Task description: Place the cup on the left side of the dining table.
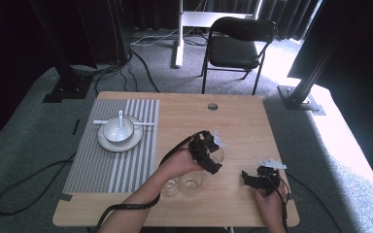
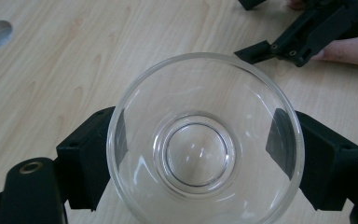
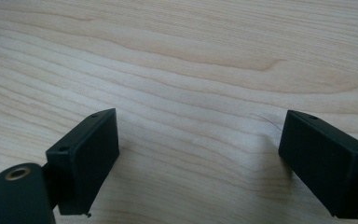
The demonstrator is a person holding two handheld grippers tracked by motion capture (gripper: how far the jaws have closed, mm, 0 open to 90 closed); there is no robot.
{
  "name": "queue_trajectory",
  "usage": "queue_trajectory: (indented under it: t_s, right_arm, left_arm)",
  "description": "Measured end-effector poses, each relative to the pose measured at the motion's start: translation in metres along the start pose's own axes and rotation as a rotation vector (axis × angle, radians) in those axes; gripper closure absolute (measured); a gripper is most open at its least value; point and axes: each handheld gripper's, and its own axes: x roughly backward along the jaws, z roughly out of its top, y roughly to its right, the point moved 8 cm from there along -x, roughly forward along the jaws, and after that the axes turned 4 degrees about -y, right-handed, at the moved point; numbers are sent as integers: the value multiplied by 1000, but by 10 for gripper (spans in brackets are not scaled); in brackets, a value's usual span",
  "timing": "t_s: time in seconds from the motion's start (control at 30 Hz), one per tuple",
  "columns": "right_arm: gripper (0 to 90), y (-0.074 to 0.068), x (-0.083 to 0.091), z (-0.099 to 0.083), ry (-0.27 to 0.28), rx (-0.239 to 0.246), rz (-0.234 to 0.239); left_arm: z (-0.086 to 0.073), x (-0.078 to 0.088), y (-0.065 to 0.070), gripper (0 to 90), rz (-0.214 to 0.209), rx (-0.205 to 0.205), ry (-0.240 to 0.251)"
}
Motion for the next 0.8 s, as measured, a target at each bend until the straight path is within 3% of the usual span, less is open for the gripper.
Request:
queue_trajectory:
  t_s: [0.3,0.53,0.8]
  right_arm:
    - [115,0,0,0,0,0,0]
    - [116,0,0,0,0,0,0]
    - [116,0,0,0,0,-1,0]
  left_arm:
    - [-15,13,-28,181,43,57,-15]
    - [-33,24,-49,182,110,100,-25]
    - [-57,36,-66,181,128,152,-35]
